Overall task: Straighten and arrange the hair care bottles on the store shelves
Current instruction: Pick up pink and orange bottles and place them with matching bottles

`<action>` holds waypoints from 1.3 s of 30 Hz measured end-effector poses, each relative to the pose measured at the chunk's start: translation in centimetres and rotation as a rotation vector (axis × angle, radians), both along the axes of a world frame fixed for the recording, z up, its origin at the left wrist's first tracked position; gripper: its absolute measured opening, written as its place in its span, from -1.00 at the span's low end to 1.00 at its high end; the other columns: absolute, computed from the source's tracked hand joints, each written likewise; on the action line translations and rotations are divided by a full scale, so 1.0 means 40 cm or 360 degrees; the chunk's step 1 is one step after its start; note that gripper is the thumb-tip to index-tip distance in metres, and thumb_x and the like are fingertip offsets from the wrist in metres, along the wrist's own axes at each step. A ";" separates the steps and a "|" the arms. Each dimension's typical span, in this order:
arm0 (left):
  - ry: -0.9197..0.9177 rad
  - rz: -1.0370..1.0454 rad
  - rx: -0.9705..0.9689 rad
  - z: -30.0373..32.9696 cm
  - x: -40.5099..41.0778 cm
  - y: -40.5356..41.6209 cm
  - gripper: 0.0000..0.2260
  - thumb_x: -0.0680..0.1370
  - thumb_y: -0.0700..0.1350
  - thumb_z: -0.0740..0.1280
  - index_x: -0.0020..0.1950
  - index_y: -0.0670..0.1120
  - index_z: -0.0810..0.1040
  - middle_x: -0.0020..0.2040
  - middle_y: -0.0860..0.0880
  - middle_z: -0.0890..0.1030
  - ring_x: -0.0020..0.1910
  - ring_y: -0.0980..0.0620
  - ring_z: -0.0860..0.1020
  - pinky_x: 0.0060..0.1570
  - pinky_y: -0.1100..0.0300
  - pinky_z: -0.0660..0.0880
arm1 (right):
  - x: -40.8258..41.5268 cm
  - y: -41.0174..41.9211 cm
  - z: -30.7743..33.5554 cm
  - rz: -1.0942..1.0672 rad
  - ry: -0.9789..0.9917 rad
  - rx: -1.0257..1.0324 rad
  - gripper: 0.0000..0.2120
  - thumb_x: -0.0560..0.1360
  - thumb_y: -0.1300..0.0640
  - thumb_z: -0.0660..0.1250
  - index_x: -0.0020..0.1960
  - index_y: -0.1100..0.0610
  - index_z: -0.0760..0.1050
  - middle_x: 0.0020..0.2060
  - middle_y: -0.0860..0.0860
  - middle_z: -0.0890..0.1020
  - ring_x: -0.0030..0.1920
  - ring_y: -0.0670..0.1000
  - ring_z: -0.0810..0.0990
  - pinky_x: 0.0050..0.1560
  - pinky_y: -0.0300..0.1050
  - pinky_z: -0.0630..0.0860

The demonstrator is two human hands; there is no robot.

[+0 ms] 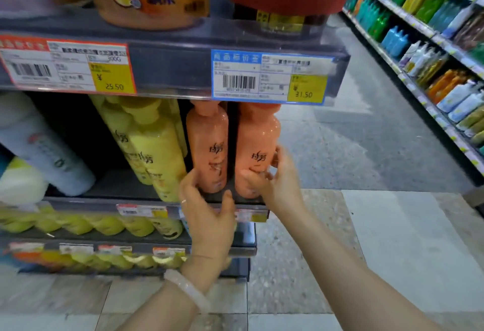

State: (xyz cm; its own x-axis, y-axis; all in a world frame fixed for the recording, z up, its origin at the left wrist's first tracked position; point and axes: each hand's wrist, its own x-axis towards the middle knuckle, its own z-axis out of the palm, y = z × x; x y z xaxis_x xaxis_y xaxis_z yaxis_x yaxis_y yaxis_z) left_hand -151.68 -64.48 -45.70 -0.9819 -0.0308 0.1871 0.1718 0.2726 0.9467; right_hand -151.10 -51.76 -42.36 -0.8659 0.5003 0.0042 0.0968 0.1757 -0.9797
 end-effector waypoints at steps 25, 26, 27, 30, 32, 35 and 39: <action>-0.0135 0.0317 -0.0150 -0.018 -0.062 0.078 -0.24 0.37 -0.18 0.48 0.45 -0.11 0.12 0.34 -0.17 0.39 0.29 -0.16 0.43 0.26 -0.15 0.40 | 0.021 0.021 -0.088 0.0163 -0.0311 0.0365 -0.41 0.32 0.07 0.48 0.25 -0.05 0.27 0.12 -0.03 0.54 0.09 0.00 0.55 0.05 0.07 0.54; -0.0140 0.0298 -0.0117 -0.017 -0.068 0.079 -0.22 0.36 -0.19 0.48 0.44 -0.09 0.11 0.33 -0.17 0.40 0.28 -0.15 0.44 0.25 -0.15 0.41 | 0.021 0.022 -0.087 0.0159 -0.0303 0.0347 -0.42 0.32 0.08 0.48 0.24 -0.05 0.28 0.11 -0.02 0.55 0.08 0.00 0.55 0.05 0.06 0.55; -0.0144 0.0279 -0.0110 -0.017 -0.074 0.079 -0.22 0.34 -0.19 0.49 0.44 -0.08 0.12 0.31 -0.17 0.41 0.27 -0.15 0.45 0.23 -0.16 0.43 | 0.020 0.023 -0.087 0.0156 -0.0303 0.0340 -0.43 0.32 0.08 0.48 0.23 -0.04 0.29 0.11 -0.02 0.55 0.08 0.00 0.56 0.04 0.06 0.55; -0.0127 0.0235 -0.0180 -0.019 -0.083 0.070 -0.26 0.33 -0.20 0.49 0.40 -0.10 0.17 0.26 -0.15 0.45 0.24 -0.15 0.47 0.19 -0.15 0.45 | 0.017 0.027 -0.084 0.0176 -0.0310 0.0342 -0.44 0.31 0.11 0.48 0.22 -0.01 0.30 0.10 0.00 0.56 0.06 0.02 0.56 0.04 0.05 0.55; -0.0099 0.0177 -0.0225 -0.020 -0.083 0.056 -0.29 0.35 -0.21 0.48 0.39 -0.11 0.19 0.25 -0.15 0.48 0.23 -0.15 0.47 0.18 -0.15 0.45 | 0.014 0.030 -0.080 0.0189 -0.0316 0.0349 -0.45 0.32 0.13 0.48 0.22 0.00 0.31 0.08 -0.01 0.56 0.06 0.01 0.56 0.03 0.01 0.54; -0.0087 0.0076 -0.0263 -0.021 -0.075 0.026 -0.36 0.39 -0.22 0.45 0.38 -0.12 0.21 0.25 -0.16 0.48 0.21 -0.13 0.49 0.19 -0.12 0.45 | 0.012 0.032 -0.076 0.0192 -0.0320 0.0342 -0.48 0.33 0.15 0.48 0.19 -0.02 0.31 0.08 -0.01 0.57 0.05 0.01 0.56 0.05 0.04 0.54; -0.0070 0.0021 -0.0211 -0.023 -0.068 0.025 -0.30 0.36 -0.22 0.46 0.39 -0.06 0.18 0.28 -0.14 0.44 0.25 -0.09 0.46 0.23 -0.12 0.44 | 0.012 0.033 -0.078 0.0198 -0.0305 0.0326 -0.49 0.33 0.16 0.48 0.14 -0.08 0.29 0.06 -0.03 0.57 0.03 -0.01 0.56 0.05 0.01 0.55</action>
